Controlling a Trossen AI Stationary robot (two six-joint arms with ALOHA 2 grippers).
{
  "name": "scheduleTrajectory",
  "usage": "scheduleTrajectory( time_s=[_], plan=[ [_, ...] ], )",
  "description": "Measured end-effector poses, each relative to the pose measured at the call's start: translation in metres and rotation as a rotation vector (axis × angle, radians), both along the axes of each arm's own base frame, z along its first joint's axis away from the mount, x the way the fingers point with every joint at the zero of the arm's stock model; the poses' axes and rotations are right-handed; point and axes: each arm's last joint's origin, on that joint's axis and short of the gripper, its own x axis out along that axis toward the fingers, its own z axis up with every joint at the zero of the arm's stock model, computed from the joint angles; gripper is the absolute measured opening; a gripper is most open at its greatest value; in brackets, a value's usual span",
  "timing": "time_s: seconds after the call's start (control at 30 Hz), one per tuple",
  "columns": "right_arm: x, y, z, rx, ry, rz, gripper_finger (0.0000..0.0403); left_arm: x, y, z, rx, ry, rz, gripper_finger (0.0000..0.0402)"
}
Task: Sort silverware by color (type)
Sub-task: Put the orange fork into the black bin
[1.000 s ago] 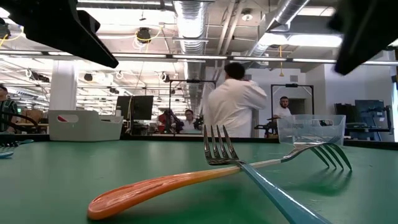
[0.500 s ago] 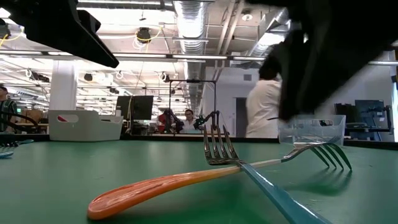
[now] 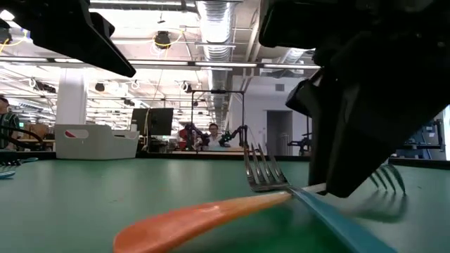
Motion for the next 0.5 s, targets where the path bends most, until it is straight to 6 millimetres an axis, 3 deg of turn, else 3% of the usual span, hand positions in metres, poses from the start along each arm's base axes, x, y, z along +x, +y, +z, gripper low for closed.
scheduleTrajectory(
  time_s=[0.23,0.4,0.5],
  plan=[
    [-0.013,-0.01,0.004,-0.014,0.146,-0.157,0.0016,0.0,0.0,0.0,0.0,0.002,0.0,0.0119],
    [-0.029,-0.027,0.012,-0.098,0.255,-0.409,0.0025,0.0,0.0,0.0,0.003,-0.002,0.004,0.0119],
    [-0.041,-0.036,0.029,-0.138,0.264,-0.562,0.0016,0.0,0.0,0.0,0.005,-0.003,0.005,0.0119]
  ],
)
